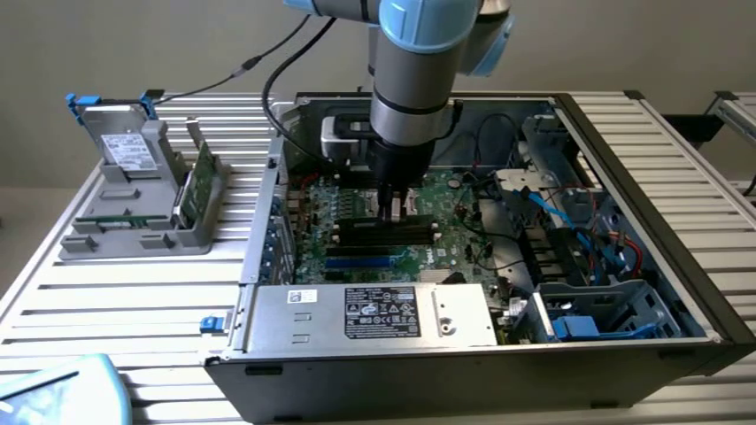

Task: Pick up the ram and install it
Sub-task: 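Insert the ram into the slot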

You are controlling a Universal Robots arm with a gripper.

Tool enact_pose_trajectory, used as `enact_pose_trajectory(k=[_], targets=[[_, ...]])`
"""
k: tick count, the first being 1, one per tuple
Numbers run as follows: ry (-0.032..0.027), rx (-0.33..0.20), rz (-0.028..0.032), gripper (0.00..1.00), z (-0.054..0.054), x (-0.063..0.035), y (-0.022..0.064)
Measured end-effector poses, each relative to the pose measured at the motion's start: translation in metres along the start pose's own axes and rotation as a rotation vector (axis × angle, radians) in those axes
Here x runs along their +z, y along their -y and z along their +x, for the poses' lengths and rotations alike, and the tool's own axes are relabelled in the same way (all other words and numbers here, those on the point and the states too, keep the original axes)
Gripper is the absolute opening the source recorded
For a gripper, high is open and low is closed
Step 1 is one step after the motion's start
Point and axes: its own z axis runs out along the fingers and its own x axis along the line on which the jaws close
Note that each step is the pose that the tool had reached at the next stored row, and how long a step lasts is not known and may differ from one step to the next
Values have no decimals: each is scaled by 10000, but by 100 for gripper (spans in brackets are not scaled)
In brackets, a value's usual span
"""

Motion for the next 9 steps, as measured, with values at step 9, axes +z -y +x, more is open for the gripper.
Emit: enact_pose_trajectory(k=[9], targets=[[11,106,-9,15,24,47,9]])
